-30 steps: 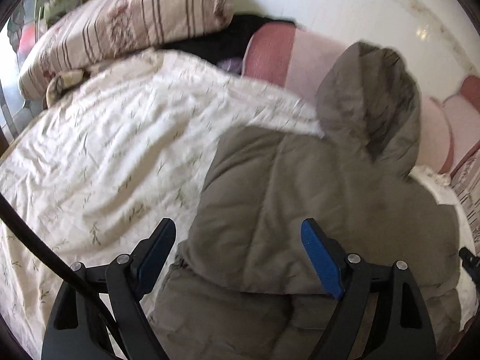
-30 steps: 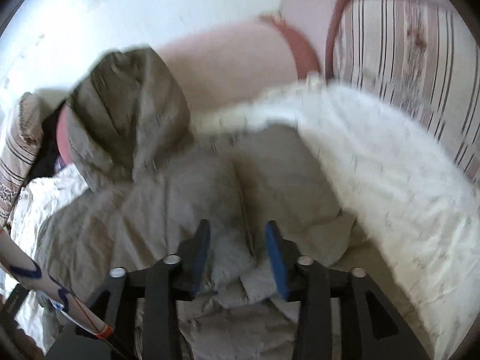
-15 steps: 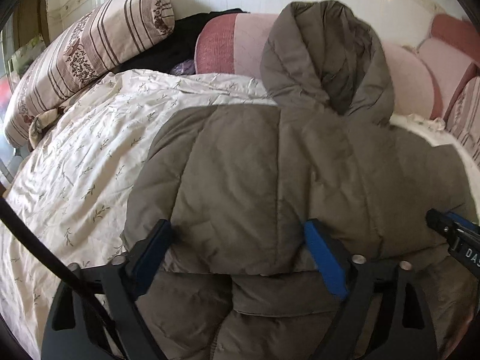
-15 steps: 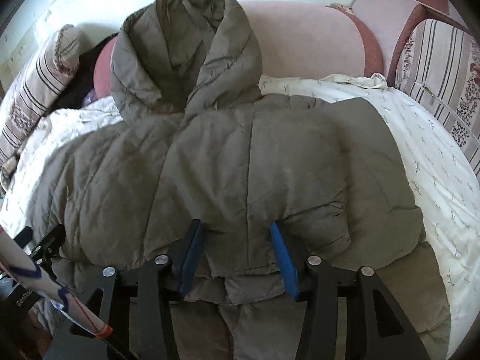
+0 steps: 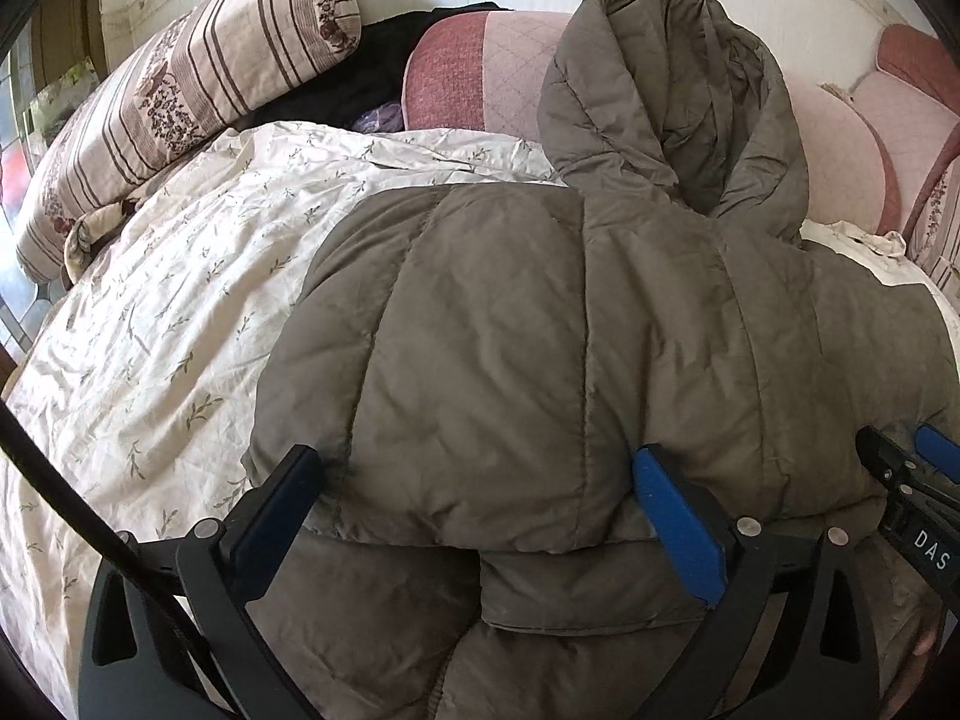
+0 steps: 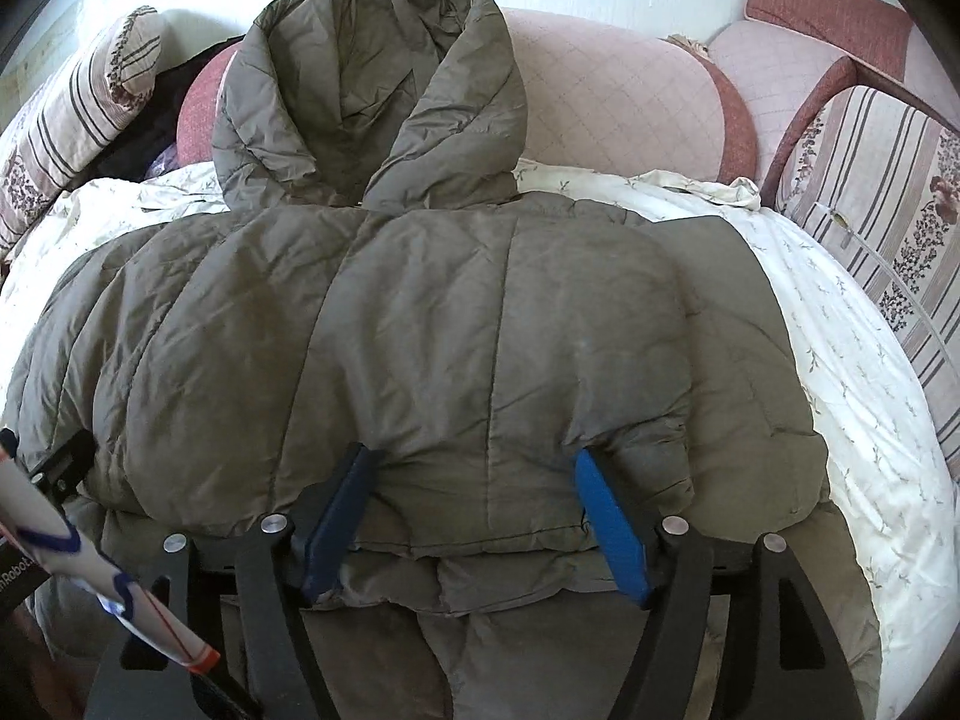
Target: Fold large clothes
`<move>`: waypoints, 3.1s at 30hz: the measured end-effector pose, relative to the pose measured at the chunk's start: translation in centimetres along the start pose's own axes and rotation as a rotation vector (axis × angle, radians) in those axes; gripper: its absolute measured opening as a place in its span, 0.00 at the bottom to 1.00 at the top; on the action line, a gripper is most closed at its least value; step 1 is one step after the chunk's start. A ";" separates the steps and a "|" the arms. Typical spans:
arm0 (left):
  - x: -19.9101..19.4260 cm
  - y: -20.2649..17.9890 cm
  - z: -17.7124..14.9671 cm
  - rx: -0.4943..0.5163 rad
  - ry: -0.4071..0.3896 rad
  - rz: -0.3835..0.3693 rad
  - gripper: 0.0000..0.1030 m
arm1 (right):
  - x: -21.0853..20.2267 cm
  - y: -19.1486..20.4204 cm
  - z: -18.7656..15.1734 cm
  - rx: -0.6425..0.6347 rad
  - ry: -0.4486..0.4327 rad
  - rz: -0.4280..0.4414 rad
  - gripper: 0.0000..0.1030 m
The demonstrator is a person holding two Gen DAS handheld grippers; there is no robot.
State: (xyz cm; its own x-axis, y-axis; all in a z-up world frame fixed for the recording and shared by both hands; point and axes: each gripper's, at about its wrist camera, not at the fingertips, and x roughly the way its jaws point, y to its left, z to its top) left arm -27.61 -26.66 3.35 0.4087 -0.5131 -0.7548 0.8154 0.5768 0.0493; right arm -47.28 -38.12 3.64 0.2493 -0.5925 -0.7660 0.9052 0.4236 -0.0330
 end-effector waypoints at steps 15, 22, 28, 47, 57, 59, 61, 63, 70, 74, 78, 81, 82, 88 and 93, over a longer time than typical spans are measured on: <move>0.1 0.2 -0.1 -0.005 0.002 -0.006 1.00 | 0.2 -0.1 0.1 0.002 0.005 0.053 0.86; 0.1 0.1 -0.1 -0.006 0.002 -0.006 1.00 | 0.2 -0.1 0.2 0.006 0.013 0.076 0.92; 0.1 0.1 -0.1 -0.006 0.002 -0.006 1.00 | -0.5 -0.6 0.3 0.023 0.012 0.099 0.94; 0.1 0.1 -0.1 -0.003 0.000 -0.005 1.00 | 2.3 -7.9 0.8 0.251 0.080 0.014 0.81; -2.8 -0.5 0.3 0.034 -0.138 0.040 1.00 | -2.9 -7.9 1.8 0.245 -0.131 -0.059 0.82; -3.5 -0.9 0.3 0.053 -0.179 0.057 1.00 | -3.2 -7.8 2.0 0.252 -0.149 -0.021 0.82; -3.6 -1.5 0.2 0.083 -0.192 0.063 1.00 | -2.5 -7.5 2.1 0.248 -0.120 0.029 0.72; -3.2 -1.9 0.0 0.109 -0.186 0.075 1.00 | -1.5 -7.1 2.0 0.245 -0.084 0.060 0.66; -2.6 -1.8 0.0 0.103 -0.152 0.072 1.00 | 1.8 -6.6 1.1 0.253 0.055 0.099 0.66; -2.2 -1.6 0.1 0.091 -0.138 0.060 1.00 | 2.0 -6.8 0.9 0.256 0.062 0.110 0.69; -2.2 -1.6 0.1 0.091 -0.135 0.054 1.00 | 2.1 -6.4 0.8 0.241 0.059 0.099 0.73; -2.1 -1.5 0.1 0.090 -0.128 0.047 1.00 | 2.0 -6.1 0.8 0.224 0.056 0.084 0.76; -2.0 -1.6 0.1 0.090 -0.125 0.045 1.00 | 2.0 -6.1 0.7 0.223 0.054 0.081 0.76; -1.7 -1.4 0.2 0.085 -0.110 0.034 1.00 | 2.1 -6.0 0.7 0.216 0.051 0.074 0.80; -1.3 -1.4 0.2 0.082 -0.098 0.027 1.00 | 2.2 -5.8 0.7 0.200 0.051 0.073 0.84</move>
State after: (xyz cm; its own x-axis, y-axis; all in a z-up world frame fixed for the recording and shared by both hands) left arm -29.22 -26.93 4.41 0.4661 -0.5599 -0.6851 0.8326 0.5395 0.1255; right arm -51.75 -42.37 2.54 0.3033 -0.5275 -0.7936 0.9370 0.3167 0.1476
